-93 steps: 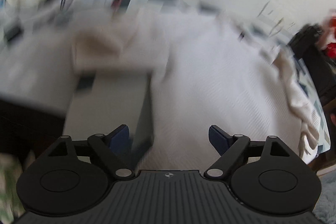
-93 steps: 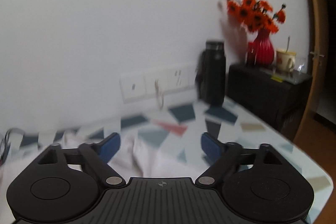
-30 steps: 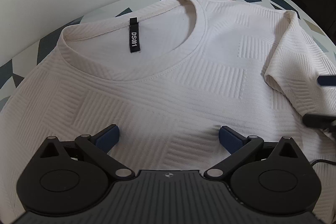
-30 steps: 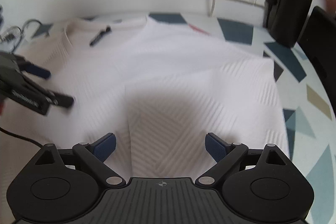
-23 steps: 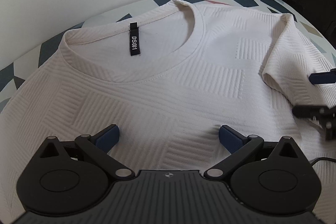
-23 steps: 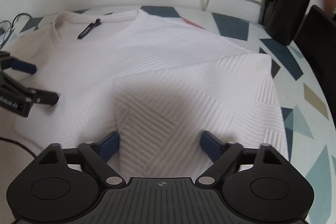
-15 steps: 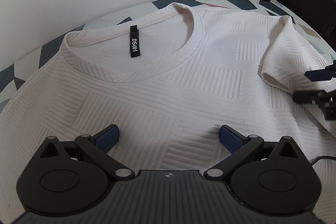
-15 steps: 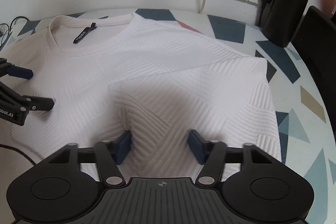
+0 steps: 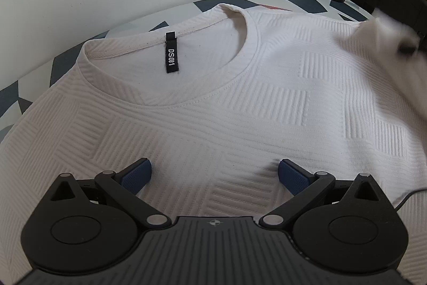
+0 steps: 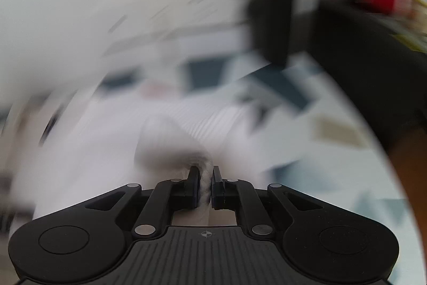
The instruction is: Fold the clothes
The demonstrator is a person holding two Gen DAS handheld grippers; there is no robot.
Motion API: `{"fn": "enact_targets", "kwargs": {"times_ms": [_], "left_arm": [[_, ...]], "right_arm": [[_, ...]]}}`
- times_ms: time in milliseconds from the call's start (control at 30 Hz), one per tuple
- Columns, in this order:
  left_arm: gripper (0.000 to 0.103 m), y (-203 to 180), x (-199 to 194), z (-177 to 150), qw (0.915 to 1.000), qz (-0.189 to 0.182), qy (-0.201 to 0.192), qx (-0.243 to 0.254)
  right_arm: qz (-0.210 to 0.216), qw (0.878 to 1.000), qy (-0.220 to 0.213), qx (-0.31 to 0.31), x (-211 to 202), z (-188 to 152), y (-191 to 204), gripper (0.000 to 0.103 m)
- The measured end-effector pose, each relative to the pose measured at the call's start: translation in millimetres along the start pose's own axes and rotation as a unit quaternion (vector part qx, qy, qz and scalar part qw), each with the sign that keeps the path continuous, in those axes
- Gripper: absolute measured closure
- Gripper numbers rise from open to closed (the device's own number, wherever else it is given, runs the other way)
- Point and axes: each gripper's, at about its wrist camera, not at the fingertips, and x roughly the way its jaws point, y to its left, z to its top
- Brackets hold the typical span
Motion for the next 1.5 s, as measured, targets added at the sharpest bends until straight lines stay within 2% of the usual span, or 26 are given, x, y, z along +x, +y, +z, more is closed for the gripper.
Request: {"fn": "enact_targets", "kwargs": {"times_ms": [100, 133, 167, 200, 233, 267, 333, 367, 467, 500, 533, 600, 667, 767, 933, 1033, 1100, 1133, 1200, 1267, 1300, 1367, 1433, 1467, 1500], "left_arm": [[0.0, 0, 0, 1, 1.0, 0.0, 0.001, -0.001], [0.0, 1, 1, 1, 1.0, 0.0, 0.002, -0.002], [0.0, 1, 1, 2, 1.0, 0.0, 0.004, -0.002], [0.0, 1, 1, 2, 1.0, 0.0, 0.005, -0.003], [0.0, 1, 2, 3, 1.0, 0.0, 0.006, -0.003], [0.0, 1, 2, 3, 1.0, 0.0, 0.006, -0.004], [0.0, 1, 3, 5, 1.0, 0.0, 0.009, -0.005], [0.0, 1, 3, 6, 0.9999, 0.0, 0.012, -0.005], [0.002, 2, 8, 21, 0.9994, -0.006, 0.033, -0.002], [0.006, 3, 9, 29, 0.9995, -0.016, 0.029, -0.003], [0.015, 5, 8, 38, 0.9994, -0.029, 0.019, -0.006], [0.016, 11, 9, 60, 0.9976, -0.065, -0.006, -0.021], [0.013, 16, 15, 87, 0.9942, -0.097, -0.023, -0.04], [0.012, 20, 44, 123, 0.9869, -0.15, -0.018, -0.055], [0.013, 7, 83, 153, 0.9829, -0.18, -0.011, -0.037], [0.021, -6, 94, 159, 0.9788, -0.203, 0.005, -0.028], [0.042, -11, 96, 162, 0.9758, -0.217, 0.012, -0.024], [0.048, -12, 96, 163, 0.9739, -0.225, 0.018, -0.027], [0.075, -14, 95, 165, 0.9735, -0.226, 0.027, -0.023], [0.094, -15, 95, 167, 0.9764, -0.213, 0.033, -0.016], [0.096, -13, 94, 167, 0.9772, -0.209, 0.034, -0.021], [0.098, -3, 90, 168, 0.9728, -0.224, 0.032, -0.049], [0.099, 5, 87, 171, 0.9682, -0.237, 0.031, -0.074], [0.099, 9, 85, 172, 0.9664, -0.241, 0.029, -0.084], [0.099, 12, 84, 173, 0.9649, -0.245, 0.028, -0.092]], "right_arm": [[-0.063, 0.99, -0.046, 0.116, -7, 19, -64, 0.094], [-0.089, 0.982, -0.053, 0.157, -7, 22, -86, 0.09], [-0.107, 0.974, -0.054, 0.194, -7, 23, -102, 0.074], [-0.121, 0.964, -0.052, 0.231, -7, 22, -117, 0.069], [-0.135, 0.953, -0.05, 0.267, -7, 22, -131, 0.069], [-0.135, 0.95, -0.054, 0.275, -10, 20, -135, 0.068], [-0.13, 0.953, -0.065, 0.267, -16, 16, -132, 0.06], [-0.125, 0.955, -0.07, 0.258, -17, 14, -126, 0.052], [-0.08, 0.97, -0.07, 0.217, -14, 7, -104, 0.05], [-0.062, 0.976, -0.062, 0.198, -10, 5, -94, 0.048], [-0.046, 0.982, -0.052, 0.178, -4, 3, -84, 0.047], [-0.016, 0.99, -0.027, 0.141, 13, -2, -66, 0.045], [0.003, 0.992, -0.009, 0.125, 30, -6, -55, 0.045], [0.008, 0.992, 0.001, 0.125, 48, -9, -52, 0.045], [0.001, 0.992, -0.002, 0.124, 62, -13, -55, 0.044], [-0.007, 0.994, 0.009, 0.108, 73, -11, -58, 0.044], [-0.014, 0.996, 0.017, 0.084, 78, -12, -54, 0.043], [-0.019, 0.997, 0.017, 0.068, 79, -12, -52, 0.042], [-0.03, 0.999, 0.02, 0.029, 82, -13, -45, 0.04], [-0.033, 0.999, 0.028, -0.006, 86, -16, -37, 0.041], [-0.026, 0.999, 0.035, -0.021, 88, -18, -32, 0.042], [-0.021, 0.997, 0.043, -0.066, 91, -25, -20, 0.056], [-0.012, 0.994, 0.034, -0.105, 90, -32, -10, 0.079], [-0.004, 0.994, 0.033, -0.103, 89, -32, -8, 0.092], [-0.003, 0.995, 0.032, -0.097, 89, -32, -8, 0.095]]}}
